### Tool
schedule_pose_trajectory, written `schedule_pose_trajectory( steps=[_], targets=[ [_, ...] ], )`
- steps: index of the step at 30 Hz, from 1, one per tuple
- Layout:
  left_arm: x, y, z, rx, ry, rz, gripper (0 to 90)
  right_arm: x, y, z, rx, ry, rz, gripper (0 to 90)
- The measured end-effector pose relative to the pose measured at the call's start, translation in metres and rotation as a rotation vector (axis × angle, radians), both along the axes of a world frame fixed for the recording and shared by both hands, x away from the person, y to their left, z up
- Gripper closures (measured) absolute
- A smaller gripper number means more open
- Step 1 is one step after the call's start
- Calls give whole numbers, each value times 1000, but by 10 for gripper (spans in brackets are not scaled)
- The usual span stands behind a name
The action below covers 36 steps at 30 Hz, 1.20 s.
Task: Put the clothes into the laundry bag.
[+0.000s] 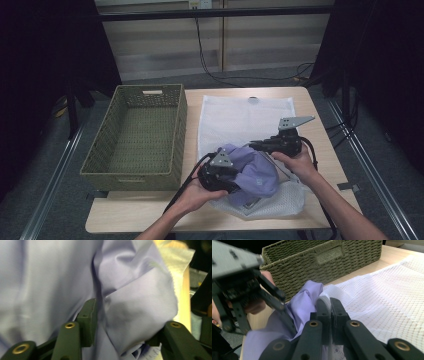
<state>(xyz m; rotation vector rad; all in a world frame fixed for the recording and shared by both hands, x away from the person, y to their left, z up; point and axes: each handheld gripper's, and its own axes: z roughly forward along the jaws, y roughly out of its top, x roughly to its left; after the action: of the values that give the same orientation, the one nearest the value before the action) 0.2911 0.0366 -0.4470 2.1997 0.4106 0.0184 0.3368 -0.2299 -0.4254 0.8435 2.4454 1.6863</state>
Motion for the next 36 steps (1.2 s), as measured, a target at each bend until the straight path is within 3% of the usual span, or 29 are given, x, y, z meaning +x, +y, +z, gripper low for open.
schedule_pose_trajectory(
  steps=[9,16,19,22,27,30,32,36],
  targets=[
    [5,19,23,-68,-44,65,451,1,-1,0,1,5,-2,878],
    [7,20,24,-56,-72,119,375,1,-1,0,1,3,-3,878],
    [12,19,21,-52,-74,143,338,1,0,-1,0,5,0,878],
    [13,16,12,-63,-41,180,309,1,0,0,0,5,0,878],
    [14,12,1,-25,-47,192,281,0,0,0,-1,2,-2,878],
    [17,13,-5,-4,-33,207,262,0,0,0,-1,1,-1,878],
    [18,13,-12,-4,1,210,259,0,-1,0,0,3,1,878],
    [19,9,-24,56,4,210,295,0,0,0,-4,-2,2,878]
  ],
)
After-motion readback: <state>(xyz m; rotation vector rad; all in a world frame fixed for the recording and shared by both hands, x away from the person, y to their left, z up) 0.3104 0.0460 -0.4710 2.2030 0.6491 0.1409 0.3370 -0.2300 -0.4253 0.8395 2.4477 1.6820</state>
